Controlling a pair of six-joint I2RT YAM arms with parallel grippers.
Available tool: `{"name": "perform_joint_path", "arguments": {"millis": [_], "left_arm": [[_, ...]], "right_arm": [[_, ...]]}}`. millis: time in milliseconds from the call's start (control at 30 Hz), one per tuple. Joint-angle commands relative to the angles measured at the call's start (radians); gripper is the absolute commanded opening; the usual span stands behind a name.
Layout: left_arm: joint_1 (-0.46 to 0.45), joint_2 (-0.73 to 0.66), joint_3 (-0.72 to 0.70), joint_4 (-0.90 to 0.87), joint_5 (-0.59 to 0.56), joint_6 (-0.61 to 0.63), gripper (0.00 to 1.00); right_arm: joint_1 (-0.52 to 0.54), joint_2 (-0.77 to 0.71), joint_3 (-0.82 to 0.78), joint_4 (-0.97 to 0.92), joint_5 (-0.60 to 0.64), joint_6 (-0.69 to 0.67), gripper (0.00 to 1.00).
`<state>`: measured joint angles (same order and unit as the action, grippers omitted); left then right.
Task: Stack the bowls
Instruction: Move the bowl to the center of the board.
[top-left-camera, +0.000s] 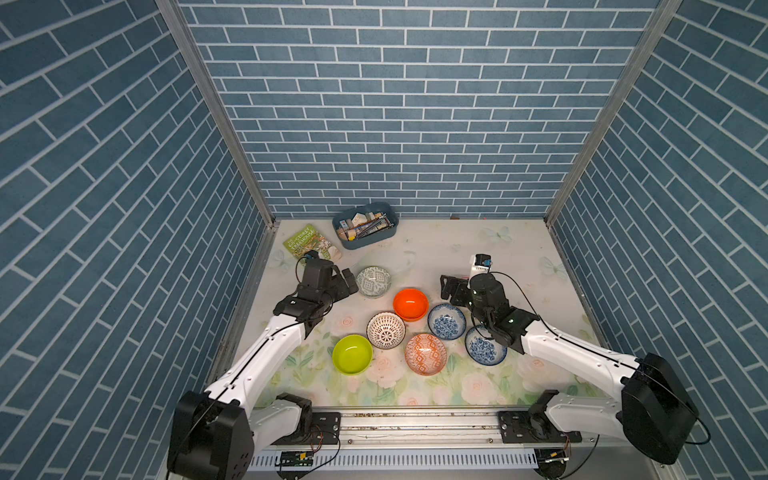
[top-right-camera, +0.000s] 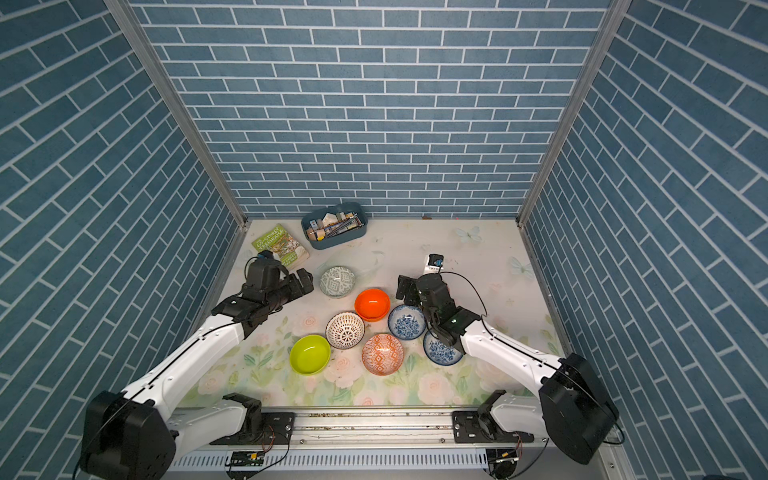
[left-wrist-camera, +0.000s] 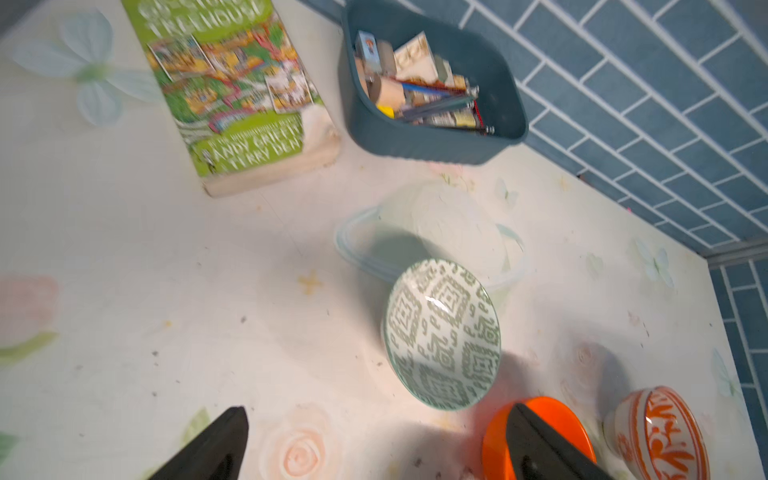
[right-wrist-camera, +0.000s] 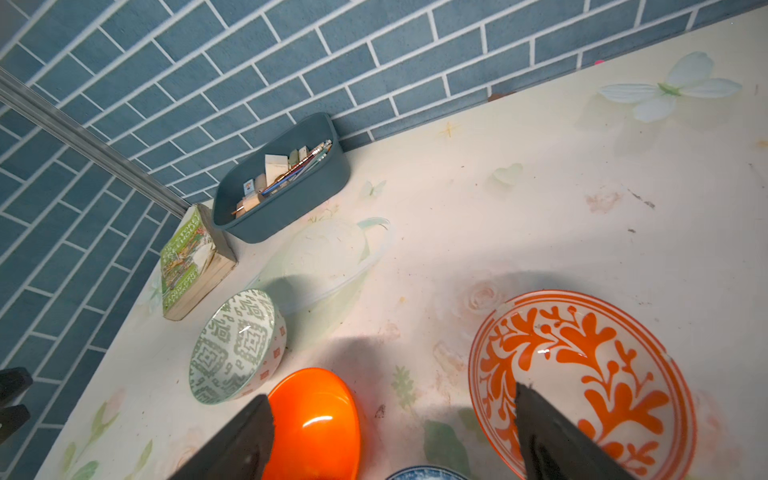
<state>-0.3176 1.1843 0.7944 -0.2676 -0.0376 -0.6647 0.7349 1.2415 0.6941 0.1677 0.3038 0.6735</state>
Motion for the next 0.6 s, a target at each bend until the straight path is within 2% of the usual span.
{"name": "perform_joint_path", "arguments": {"millis": [0,100,233,567], "left_arm": [[-0.02,0.071,-0.004,0.047,0.005,-0.094,1.0],[-0.023,0.175,0.027,0.094,0.025,-0.107,0.93],[-0.024,0.3,0.091,0.119,0.033,-0.101,0.79],[-0.034,0.478,0.204,0.083,0.029,-0.067,0.57]], "right_arm": [[0.005,0.001,-0.005,0.039,0.018,-0.004,0.93],[0.004,0.022,0.013,0.037,0.007,-0.02,0.92],[0.004,0.057,0.045,0.03,-0.007,-0.038,0.92],[0.004,0.112,0.075,0.05,-0.027,-0.054,0.91]]}}
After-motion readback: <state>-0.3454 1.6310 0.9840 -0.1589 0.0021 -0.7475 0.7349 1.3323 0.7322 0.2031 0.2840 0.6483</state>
